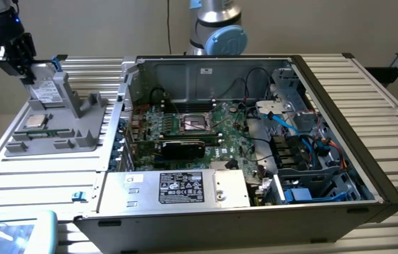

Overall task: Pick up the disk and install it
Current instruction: 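Pick up the disk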

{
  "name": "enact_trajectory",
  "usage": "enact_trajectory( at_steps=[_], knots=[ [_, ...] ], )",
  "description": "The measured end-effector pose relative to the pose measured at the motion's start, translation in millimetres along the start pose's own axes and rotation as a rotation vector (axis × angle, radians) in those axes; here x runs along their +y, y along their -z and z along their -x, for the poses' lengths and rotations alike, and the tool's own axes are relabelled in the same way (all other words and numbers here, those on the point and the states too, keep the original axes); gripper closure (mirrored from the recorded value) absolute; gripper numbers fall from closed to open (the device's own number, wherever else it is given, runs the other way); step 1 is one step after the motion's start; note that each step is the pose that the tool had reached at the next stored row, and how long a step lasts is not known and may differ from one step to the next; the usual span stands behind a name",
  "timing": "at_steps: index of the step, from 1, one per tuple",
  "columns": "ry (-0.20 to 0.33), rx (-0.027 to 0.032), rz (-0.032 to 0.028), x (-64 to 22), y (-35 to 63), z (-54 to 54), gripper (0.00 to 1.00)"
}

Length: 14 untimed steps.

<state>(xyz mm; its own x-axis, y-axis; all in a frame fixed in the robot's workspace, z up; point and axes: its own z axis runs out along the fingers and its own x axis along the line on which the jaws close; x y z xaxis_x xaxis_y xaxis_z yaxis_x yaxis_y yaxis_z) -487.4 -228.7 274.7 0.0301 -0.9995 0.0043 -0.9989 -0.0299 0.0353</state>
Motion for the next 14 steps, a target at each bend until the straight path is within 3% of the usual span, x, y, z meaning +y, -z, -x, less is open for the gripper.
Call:
enact_trajectory(
  at_steps=[10, 12, 14],
  knots=[
    [0.000, 0.0000, 0.0000, -0.1, -1.3, 0.0, 0.53],
    [0.000, 0.0000, 0.0001, -0.1, -1.4, 0.1, 0.62],
    [0.000, 0.0001, 0.0015, -0.1, -1.5, 0.1, 0.63]
  ],
)
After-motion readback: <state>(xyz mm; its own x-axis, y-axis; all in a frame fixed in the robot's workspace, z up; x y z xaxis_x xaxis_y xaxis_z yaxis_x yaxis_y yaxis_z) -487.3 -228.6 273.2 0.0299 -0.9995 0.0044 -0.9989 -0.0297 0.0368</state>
